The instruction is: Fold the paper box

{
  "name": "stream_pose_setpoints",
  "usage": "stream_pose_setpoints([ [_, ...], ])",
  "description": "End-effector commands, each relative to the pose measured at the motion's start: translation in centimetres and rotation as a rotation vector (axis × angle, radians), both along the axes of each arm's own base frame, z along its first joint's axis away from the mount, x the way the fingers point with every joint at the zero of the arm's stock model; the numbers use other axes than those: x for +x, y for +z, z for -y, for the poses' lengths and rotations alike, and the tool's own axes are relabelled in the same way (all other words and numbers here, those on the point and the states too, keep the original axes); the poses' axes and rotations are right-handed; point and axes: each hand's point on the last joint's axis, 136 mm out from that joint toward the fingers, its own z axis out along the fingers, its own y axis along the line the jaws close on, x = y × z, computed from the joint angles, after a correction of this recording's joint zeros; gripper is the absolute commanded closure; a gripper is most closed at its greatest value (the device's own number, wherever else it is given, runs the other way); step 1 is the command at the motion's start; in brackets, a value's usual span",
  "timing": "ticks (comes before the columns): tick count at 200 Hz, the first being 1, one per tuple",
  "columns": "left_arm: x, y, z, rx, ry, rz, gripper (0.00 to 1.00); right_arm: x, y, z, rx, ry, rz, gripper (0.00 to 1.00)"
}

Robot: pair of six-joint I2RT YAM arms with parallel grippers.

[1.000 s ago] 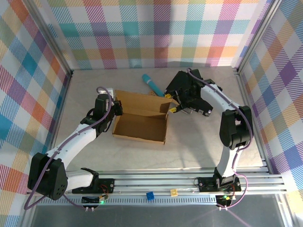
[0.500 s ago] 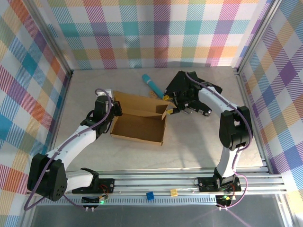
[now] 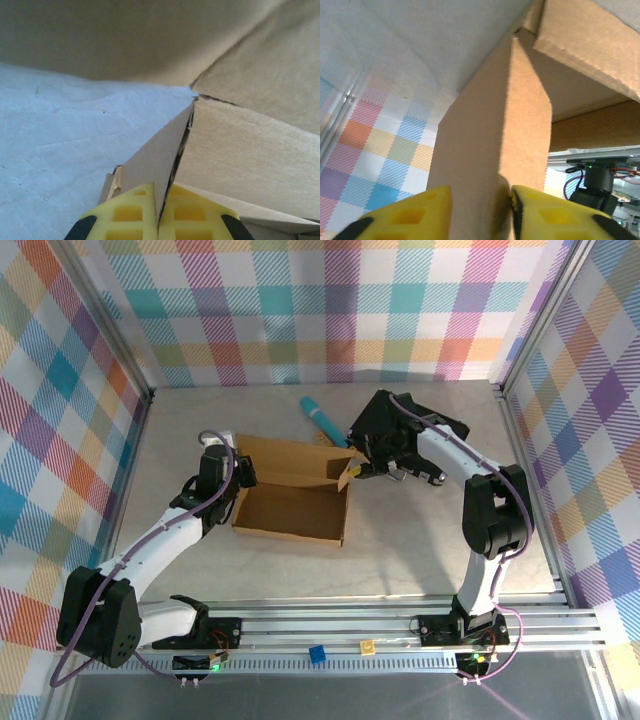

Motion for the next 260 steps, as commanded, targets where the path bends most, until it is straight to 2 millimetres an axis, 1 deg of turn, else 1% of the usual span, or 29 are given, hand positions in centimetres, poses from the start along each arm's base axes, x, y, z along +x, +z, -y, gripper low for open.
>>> stream_pose_setpoints([
  [1,-0.6,1.6,2.8,-0.076,-0.101,0.046,1.00,0.0,1.3,-1.4,0.050,-0.030,-0.001,0.74],
  [14,-0.7,1.7,2.8,-0.078,-0.102,0.048,1.00,0.4,1.1,-1.5,0.055,-0.063,-0.009,0.82],
  [33,-0.9,1.7,2.9,-0.082,-0.101,0.048,1.00,1.2,0.9,-1.5,0.059,-0.103,-0.015,0.91],
  [53,-1.1,1.8,2.8,-0.084,-0.098,0.048,1.00,1.9,1.1,-1.7,0.061,-0.132,-0.014,1.00],
  [89,-1.5,1.7,2.5,-0.092,-0.085,0.048,1.00,2.7,1.6,-1.8,0.064,-0.152,-0.006,1.00],
  [98,-1.6,1.6,2.4,-0.094,-0.080,0.047,1.00,2.7,1.7,-1.9,0.065,-0.147,-0.008,0.91],
  [111,-1.7,1.5,2.2,-0.098,-0.069,0.046,1.00,2.5,1.9,-2.0,0.073,-0.142,-0.004,0.85],
  [117,-1.7,1.5,2.2,-0.100,-0.064,0.047,1.00,2.4,2.1,-2.1,0.076,-0.138,-0.002,0.80],
  [133,-1.8,1.4,2.0,-0.103,-0.051,0.045,1.00,1.9,2.3,-2.3,0.083,-0.110,-0.002,0.60],
  [140,-1.8,1.4,1.8,-0.104,-0.044,0.046,1.00,1.7,2.4,-2.3,0.084,-0.097,0.000,0.53],
  [154,-1.8,1.4,1.7,-0.106,-0.036,0.048,1.00,0.9,2.4,-2.2,0.079,-0.075,-0.006,0.45],
  [160,-1.7,1.3,1.7,-0.107,-0.032,0.048,1.00,0.6,2.4,-2.2,0.077,-0.072,-0.008,0.43],
  [184,-1.6,1.1,1.7,-0.126,-0.024,0.050,1.00,0.1,2.1,-2.6,0.081,-0.079,-0.017,0.43],
  [203,-1.5,1.0,1.8,-0.137,-0.020,0.050,1.00,0.0,2.2,-3.1,0.086,-0.051,-0.021,0.41],
  [220,-1.4,1.1,1.8,-0.142,-0.016,0.053,1.00,-0.3,2.2,-3.1,0.077,-0.045,-0.025,0.41],
  [227,-1.4,1.2,1.9,-0.146,-0.016,0.056,1.00,-0.4,2.2,-3.1,0.073,-0.048,-0.028,0.43],
  [241,-1.4,1.3,1.9,-0.152,-0.018,0.058,1.00,-0.2,2.0,-3.2,0.070,-0.052,-0.028,0.52],
  [252,-1.4,1.3,2.0,-0.158,-0.020,0.057,1.00,-0.1,1.7,-3.4,0.070,-0.053,-0.033,0.54],
  [260,-1.4,1.3,2.0,-0.162,-0.020,0.057,1.00,0.0,1.6,-3.7,0.074,-0.054,-0.036,0.60],
])
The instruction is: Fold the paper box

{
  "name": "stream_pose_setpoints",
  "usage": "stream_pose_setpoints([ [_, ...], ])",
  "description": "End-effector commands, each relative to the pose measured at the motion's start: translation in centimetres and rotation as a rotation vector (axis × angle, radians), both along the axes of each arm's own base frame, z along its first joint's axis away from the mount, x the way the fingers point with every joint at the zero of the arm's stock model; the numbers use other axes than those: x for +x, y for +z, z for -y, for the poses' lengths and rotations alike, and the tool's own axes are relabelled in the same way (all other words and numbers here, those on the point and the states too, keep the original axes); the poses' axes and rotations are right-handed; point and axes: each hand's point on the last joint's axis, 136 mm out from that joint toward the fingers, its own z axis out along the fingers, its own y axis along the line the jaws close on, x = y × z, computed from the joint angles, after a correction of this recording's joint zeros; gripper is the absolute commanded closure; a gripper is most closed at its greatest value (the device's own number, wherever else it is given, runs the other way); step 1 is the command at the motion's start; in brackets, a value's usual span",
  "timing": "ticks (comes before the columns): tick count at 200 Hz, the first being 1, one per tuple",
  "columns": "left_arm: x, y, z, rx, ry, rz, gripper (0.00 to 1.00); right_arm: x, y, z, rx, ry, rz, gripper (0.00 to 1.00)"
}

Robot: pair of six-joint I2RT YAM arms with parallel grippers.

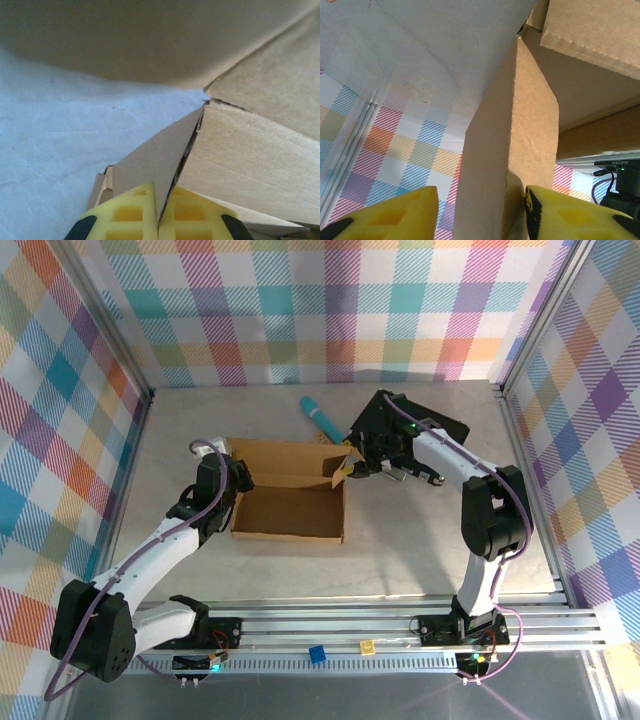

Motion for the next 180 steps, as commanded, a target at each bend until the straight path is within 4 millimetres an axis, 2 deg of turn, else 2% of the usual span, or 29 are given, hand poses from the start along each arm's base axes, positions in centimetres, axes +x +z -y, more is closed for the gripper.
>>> stream_pose_setpoints([
  [1,-0.1,1.1,2.9,-0.082,-0.104,0.040,1.00,-1.1,1.3,-2.3,0.054,0.037,-0.029,0.61],
  [31,-0.4,1.4,2.9,-0.100,-0.102,0.045,1.00,0.1,1.0,-2.6,0.057,0.005,-0.021,0.91],
  [43,-0.5,1.5,2.9,-0.110,-0.101,0.046,1.00,0.6,1.1,-2.7,0.056,-0.005,-0.008,1.00],
  [59,-0.7,1.6,3.0,-0.130,-0.100,0.041,1.00,1.2,0.9,-2.6,0.044,-0.008,0.009,1.00],
  [90,-1.7,2.6,3.0,-0.212,-0.083,0.025,0.69,2.0,0.1,-2.4,0.011,-0.001,0.057,1.00],
  [104,-2.2,3.5,3.0,-0.260,-0.071,0.010,0.51,1.9,-0.3,-2.0,-0.016,0.014,0.072,1.00],
  [115,-2.9,3.9,3.0,-0.295,-0.063,-0.017,0.44,2.0,-0.5,-2.0,-0.023,0.020,0.088,1.00],
  [131,-4.0,4.7,2.9,-0.358,-0.049,-0.061,0.39,2.0,-0.6,-1.6,-0.046,0.036,0.106,1.00],
  [146,-5.2,6.2,2.8,-0.439,-0.033,-0.070,0.34,2.0,-0.7,-1.1,-0.078,0.051,0.119,1.00],
  [151,-5.9,6.1,2.6,-0.461,-0.016,-0.099,0.32,2.1,-0.7,-0.9,-0.084,0.050,0.126,1.00],
  [164,-7.0,7.6,2.2,-0.536,0.007,-0.094,0.31,2.2,-0.8,-0.7,-0.096,0.057,0.137,1.00],
  [180,-8.1,9.5,1.6,-0.626,0.045,-0.086,0.36,2.3,-0.8,-0.6,-0.100,0.067,0.145,1.00],
])
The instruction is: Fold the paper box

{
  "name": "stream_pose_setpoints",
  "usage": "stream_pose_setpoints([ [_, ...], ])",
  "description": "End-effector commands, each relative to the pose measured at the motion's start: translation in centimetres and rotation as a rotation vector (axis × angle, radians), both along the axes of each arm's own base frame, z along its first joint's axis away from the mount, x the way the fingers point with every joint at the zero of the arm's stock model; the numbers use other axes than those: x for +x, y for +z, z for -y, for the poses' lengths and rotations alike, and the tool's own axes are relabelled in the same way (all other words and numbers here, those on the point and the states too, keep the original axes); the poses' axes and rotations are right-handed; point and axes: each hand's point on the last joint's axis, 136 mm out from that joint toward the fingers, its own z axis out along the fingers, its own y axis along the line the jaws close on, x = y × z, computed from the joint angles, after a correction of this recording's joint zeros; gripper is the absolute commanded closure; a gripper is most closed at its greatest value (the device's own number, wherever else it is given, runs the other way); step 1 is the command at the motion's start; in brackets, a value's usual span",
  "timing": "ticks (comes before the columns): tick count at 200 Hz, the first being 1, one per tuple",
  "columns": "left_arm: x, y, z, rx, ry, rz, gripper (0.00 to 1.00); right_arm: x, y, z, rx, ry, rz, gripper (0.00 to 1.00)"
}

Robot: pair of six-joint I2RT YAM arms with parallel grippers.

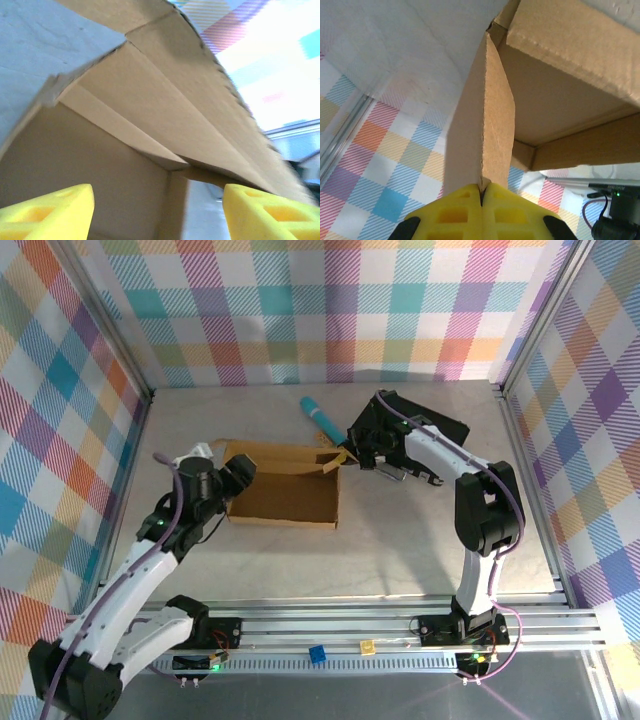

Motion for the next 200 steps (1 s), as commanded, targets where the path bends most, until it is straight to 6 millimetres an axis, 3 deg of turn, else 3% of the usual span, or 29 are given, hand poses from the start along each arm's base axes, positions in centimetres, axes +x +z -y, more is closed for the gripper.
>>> stream_pose_setpoints([
  [1,-2.5,3.3,0.1,-0.195,0.032,-0.034,0.36,0.6,-0.4,0.4,-0.041,0.017,0.025,1.00],
  [36,-3.5,7.6,-1.5,-0.326,0.120,-0.032,0.40,1.3,-0.2,0.5,-0.052,0.036,0.056,1.00],
  [67,-3.7,8.5,-5.5,-0.291,0.298,-0.108,0.42,1.9,0.3,0.5,-0.070,0.109,0.112,1.00],
  [84,-2.1,6.7,-7.1,-0.295,0.350,-0.183,0.41,1.9,0.3,0.4,-0.078,0.147,0.131,1.00],
  [124,3.9,1.6,-9.2,-0.522,0.385,-0.290,0.38,1.7,-0.1,0.5,-0.094,0.212,0.168,1.00],
  [157,6.3,-2.2,-8.0,-0.518,0.305,-0.448,0.33,1.5,-0.4,0.5,-0.092,0.231,0.168,1.00],
  [200,9.1,-5.4,-6.7,-0.696,0.313,-0.438,0.27,1.5,-0.5,0.4,-0.089,0.231,0.165,1.00],
])
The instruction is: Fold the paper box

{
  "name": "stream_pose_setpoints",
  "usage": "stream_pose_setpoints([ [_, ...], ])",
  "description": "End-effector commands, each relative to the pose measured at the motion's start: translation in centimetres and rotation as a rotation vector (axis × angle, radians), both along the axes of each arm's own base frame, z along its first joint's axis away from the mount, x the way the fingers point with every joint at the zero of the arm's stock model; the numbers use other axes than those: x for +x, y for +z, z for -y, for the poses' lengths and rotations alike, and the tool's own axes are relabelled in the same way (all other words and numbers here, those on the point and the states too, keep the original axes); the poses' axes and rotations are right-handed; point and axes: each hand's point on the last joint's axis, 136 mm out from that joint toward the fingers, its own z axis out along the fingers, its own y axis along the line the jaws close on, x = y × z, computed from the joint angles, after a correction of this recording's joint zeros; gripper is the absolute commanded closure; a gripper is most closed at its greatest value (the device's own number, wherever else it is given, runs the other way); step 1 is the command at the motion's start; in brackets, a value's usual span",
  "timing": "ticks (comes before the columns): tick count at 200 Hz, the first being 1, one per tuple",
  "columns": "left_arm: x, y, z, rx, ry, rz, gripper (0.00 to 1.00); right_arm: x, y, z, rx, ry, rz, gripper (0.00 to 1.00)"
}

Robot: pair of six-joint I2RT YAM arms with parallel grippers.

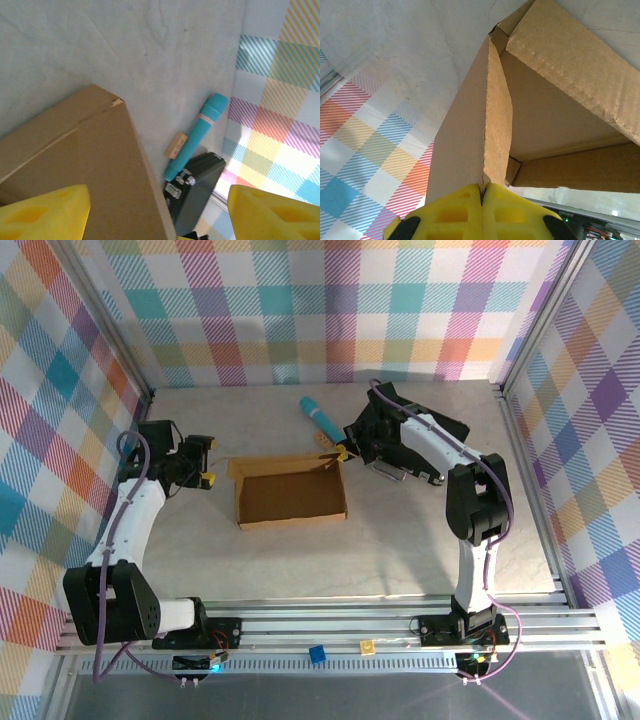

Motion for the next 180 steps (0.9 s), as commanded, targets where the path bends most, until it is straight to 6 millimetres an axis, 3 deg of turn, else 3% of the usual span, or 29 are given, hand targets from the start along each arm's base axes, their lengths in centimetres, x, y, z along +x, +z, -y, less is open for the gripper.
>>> stream_pose_setpoints([
  [1,2.2,0.4,1.7,-0.136,-0.009,0.080,0.27,0.1,0.0,0.2,-0.003,0.022,0.002,1.00],
  [30,3.1,-1.0,4.2,-0.187,-0.062,0.067,0.25,0.1,-0.1,0.2,-0.002,0.021,-0.001,1.00],
  [84,3.2,-2.6,6.0,-0.253,-0.057,0.071,0.29,0.2,0.2,0.2,-0.005,0.038,0.027,1.00],
  [131,1.1,-3.8,5.1,-0.140,-0.125,0.023,0.35,-0.1,0.1,0.9,-0.083,0.142,0.154,1.00],
  [180,-2.7,-5.5,3.5,0.060,-0.290,-0.051,0.38,-1.9,-2.3,2.8,-0.171,0.225,0.268,1.00],
])
